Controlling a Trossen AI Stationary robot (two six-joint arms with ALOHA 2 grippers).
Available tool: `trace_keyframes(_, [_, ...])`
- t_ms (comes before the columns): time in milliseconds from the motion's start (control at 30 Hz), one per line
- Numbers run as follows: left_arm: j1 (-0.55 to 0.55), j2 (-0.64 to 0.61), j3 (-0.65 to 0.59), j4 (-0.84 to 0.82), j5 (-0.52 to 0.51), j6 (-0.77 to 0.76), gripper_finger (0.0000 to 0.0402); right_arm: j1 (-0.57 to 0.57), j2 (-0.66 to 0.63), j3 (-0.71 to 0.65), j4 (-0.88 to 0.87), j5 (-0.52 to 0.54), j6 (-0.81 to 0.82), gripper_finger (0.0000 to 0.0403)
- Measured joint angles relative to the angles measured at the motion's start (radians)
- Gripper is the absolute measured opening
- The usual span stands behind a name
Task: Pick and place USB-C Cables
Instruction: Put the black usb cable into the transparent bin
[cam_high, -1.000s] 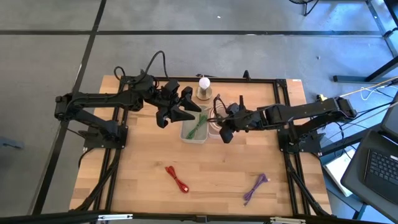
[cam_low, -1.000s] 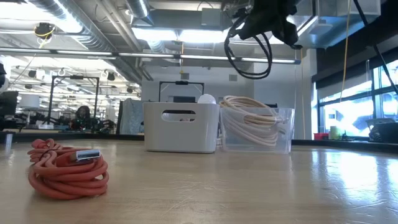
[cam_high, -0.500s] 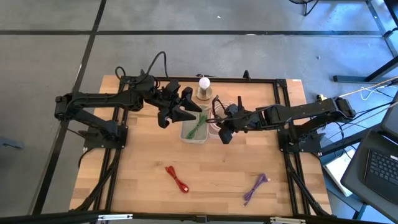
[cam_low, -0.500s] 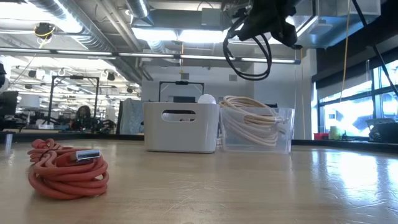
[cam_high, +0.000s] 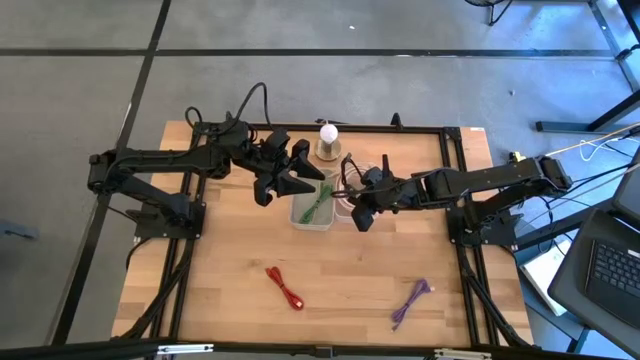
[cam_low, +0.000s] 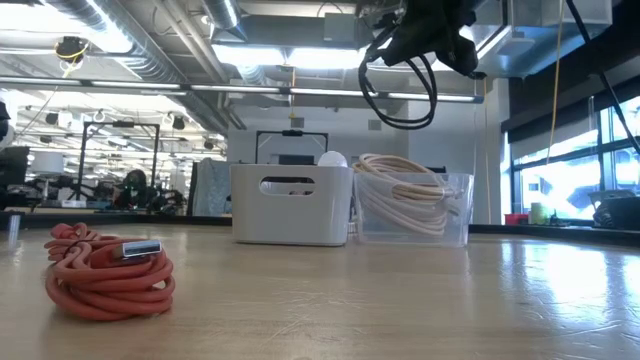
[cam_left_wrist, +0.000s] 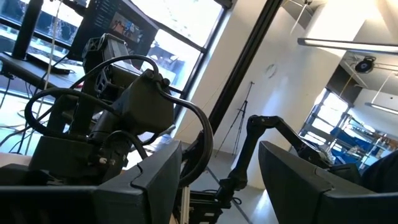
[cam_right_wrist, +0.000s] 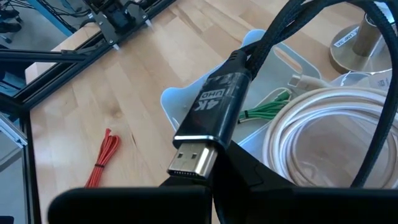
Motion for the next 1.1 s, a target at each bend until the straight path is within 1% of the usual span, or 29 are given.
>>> trace_keyframes(167, [0.000, 0.000, 0.000, 0.000, 0.000, 0.000, 0.0207, 0.000, 0.000, 0.000, -0.003, 0.003, 0.013, 0.0011])
trace_keyframes(400, [0.000, 0.000, 0.000, 0.001, -0.001, 0.000, 0.0207, -0.030, 0.031, 0.000, -0.096, -0.009, 0.132, 0.0011])
trace_keyframes(633, [0.000, 0.000, 0.000, -0.001, -0.001, 0.025, 0.0207, -0.051, 0.122, 0.000, -0.061, -0.053, 0.129, 0.0011])
trace_keyframes(900, [0.000, 0.000, 0.000, -0.012, -0.002, 0.026, 0.0207, -0.071, 0.238, 0.000, -0.063, -0.043, 0.125, 0.0011])
trace_keyframes(1100, [0.000, 0.000, 0.000, -0.014, -0.002, 0.026, 0.0207, -0.074, 0.315, 0.000, -0.063, -0.020, 0.085, 0.0010])
